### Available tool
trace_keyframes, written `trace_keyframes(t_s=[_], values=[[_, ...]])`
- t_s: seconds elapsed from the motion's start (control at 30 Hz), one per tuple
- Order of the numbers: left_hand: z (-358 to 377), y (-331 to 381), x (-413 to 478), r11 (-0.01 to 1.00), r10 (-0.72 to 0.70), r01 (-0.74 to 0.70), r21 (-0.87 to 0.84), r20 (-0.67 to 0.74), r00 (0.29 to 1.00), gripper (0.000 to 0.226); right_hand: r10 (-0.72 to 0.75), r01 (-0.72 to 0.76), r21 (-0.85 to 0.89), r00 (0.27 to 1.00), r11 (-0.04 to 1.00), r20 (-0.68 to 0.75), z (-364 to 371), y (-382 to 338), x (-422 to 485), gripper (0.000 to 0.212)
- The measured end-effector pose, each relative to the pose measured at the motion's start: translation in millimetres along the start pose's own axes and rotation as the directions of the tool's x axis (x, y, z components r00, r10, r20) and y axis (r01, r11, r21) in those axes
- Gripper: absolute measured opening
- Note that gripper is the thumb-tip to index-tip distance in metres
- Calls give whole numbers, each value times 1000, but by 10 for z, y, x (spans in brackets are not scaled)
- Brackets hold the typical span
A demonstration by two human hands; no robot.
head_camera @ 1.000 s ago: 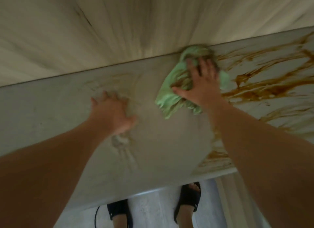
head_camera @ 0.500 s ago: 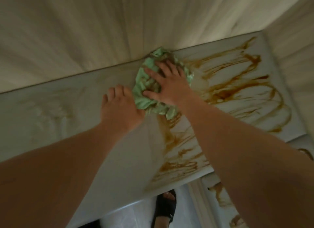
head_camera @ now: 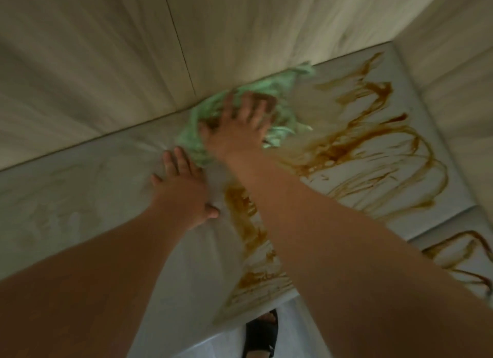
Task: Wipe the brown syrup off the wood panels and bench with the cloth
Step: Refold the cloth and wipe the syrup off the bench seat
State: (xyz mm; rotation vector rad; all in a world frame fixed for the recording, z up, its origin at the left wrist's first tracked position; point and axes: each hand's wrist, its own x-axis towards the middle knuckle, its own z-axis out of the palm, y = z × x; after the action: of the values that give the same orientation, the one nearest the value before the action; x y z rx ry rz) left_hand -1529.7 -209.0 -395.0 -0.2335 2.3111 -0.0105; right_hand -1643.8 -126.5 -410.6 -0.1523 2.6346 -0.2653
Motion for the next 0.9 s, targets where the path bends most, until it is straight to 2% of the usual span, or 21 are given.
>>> trace_keyframes(t_s=[0.07,0.13,0.17,0.2,0.23,0.3,0.33,0.4,0.47,0.53,0.67,0.73,0.8,0.83,0.9], values=[[17,36,52,1000,-5,5,-5,7,1000,131,-274,275,-44,961,960,34,143,-170,-152,80],[25,43,61,1000,-10,10,2,24,1000,130,-487,486,-126,873,865,29,152,-5,-141,68],[21,42,57,1000,-18,18,13,34,999,132,-541,533,-183,841,826,9,91,153,-63,67],[23,57,50,1000,-24,23,19,38,999,134,-543,525,-231,840,819,-15,24,355,41,69],[10,54,49,999,-30,29,20,39,999,137,-488,460,-265,872,848,-46,-54,554,163,73],[-7,84,37,999,-35,35,13,33,999,141,-234,192,-286,965,939,-120,-231,1046,342,81],[-14,94,46,999,-33,33,14,26,999,141,-78,36,-250,984,968,-162,-319,1284,381,85],[-13,86,58,999,-33,33,19,30,999,139,160,-187,-114,963,976,-216,-419,1583,352,86],[13,68,72,1000,-25,25,6,37,999,139,238,-254,-48,946,966,-222,-383,1586,244,86],[29,54,84,1000,1,-1,-1,25,1000,139,220,-235,-46,951,971,-215,-221,1419,39,86],[48,29,54,1000,17,-16,7,-5,1000,137,32,-48,-84,982,995,-184,248,1080,-679,85],[84,11,45,1000,19,-19,-6,-59,998,120,-123,103,-126,978,987,-166,464,1035,-1127,86],[127,-6,56,1000,28,-28,5,-111,993,95,-334,305,-220,936,927,-109,676,1099,-1551,85],[117,-17,54,999,35,-34,11,-112,993,97,-434,404,-260,899,877,-66,743,1163,-1707,83],[103,-22,45,998,47,-44,42,-70,996,114,-565,544,-292,825,787,14,753,1284,-1820,83]])
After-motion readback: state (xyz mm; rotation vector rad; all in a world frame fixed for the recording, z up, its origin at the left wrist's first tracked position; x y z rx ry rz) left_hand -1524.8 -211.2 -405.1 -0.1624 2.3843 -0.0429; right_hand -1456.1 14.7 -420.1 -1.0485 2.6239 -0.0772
